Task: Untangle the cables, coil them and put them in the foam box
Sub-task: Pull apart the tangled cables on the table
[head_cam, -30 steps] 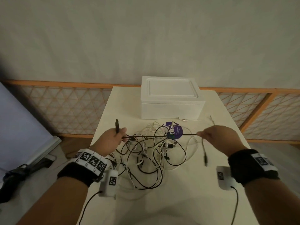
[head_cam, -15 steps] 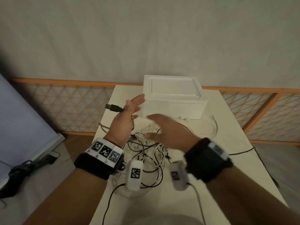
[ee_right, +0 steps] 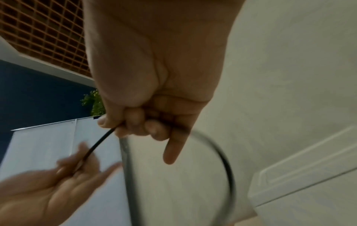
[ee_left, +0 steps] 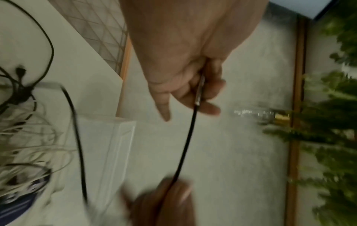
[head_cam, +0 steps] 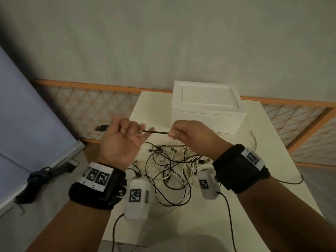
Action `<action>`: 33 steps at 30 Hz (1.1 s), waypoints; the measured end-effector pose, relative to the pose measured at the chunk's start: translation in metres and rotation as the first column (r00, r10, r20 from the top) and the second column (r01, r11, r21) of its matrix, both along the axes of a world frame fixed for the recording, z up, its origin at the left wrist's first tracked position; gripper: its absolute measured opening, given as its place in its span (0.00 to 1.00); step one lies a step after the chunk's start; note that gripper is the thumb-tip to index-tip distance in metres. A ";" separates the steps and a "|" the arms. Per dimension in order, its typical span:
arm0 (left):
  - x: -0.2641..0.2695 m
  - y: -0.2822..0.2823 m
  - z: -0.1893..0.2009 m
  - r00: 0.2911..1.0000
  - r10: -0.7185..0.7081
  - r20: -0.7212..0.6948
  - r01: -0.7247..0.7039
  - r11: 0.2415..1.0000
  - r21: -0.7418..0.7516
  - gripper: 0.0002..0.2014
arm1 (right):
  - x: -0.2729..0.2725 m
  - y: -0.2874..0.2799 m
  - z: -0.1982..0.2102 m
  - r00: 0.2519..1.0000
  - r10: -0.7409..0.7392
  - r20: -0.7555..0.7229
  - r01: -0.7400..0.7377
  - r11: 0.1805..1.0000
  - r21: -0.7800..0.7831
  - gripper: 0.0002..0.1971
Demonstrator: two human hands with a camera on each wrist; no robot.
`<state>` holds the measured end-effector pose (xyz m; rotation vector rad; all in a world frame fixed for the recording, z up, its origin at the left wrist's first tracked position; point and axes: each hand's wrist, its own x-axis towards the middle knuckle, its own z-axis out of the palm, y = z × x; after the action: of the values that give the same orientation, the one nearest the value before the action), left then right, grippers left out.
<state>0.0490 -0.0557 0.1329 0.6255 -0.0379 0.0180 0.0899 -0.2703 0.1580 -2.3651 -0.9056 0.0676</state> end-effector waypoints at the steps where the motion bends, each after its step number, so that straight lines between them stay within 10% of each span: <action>1: 0.001 0.011 0.002 0.997 0.073 -0.036 -0.077 0.992 -0.098 0.28 | 0.001 -0.010 0.000 0.998 -0.064 0.014 0.064 0.998 -0.008 0.16; 7: 0.004 0.116 -0.024 0.793 0.504 -0.342 -0.561 0.823 -0.088 0.21 | 0.012 -0.103 -0.003 0.735 -0.622 0.269 0.648 0.762 -0.009 0.26; 13: -0.008 0.144 -0.085 0.560 0.561 -0.610 -0.524 0.810 0.264 0.15 | -0.006 -0.202 -0.049 0.521 -0.819 0.238 0.852 0.485 -0.198 0.21; 17: -0.016 0.093 -0.108 0.653 0.382 -0.654 -0.368 0.915 0.167 0.20 | -0.011 -0.247 -0.105 0.462 -0.883 0.077 0.790 0.371 -0.489 0.12; 20: -0.017 0.043 -0.116 0.716 0.216 -0.663 -0.146 0.976 0.160 0.23 | -0.012 -0.225 -0.132 0.558 -0.829 0.024 0.663 0.429 -0.613 0.06; 24: -0.008 -0.010 -0.115 0.743 0.062 -0.666 0.149 0.956 0.254 0.22 | -0.003 -0.130 -0.155 0.756 -0.642 -0.127 0.547 0.727 -0.415 0.11; 33: 0.009 -0.064 -0.103 0.809 0.012 -0.587 0.304 0.847 0.436 0.11 | 0.043 -0.073 -0.189 0.819 -0.561 -0.119 0.458 0.766 -0.452 0.09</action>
<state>0.0576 -0.1195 0.0296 1.1478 0.5157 -0.3536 0.1331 -0.3437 -0.0306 -2.8274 -0.0910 0.3546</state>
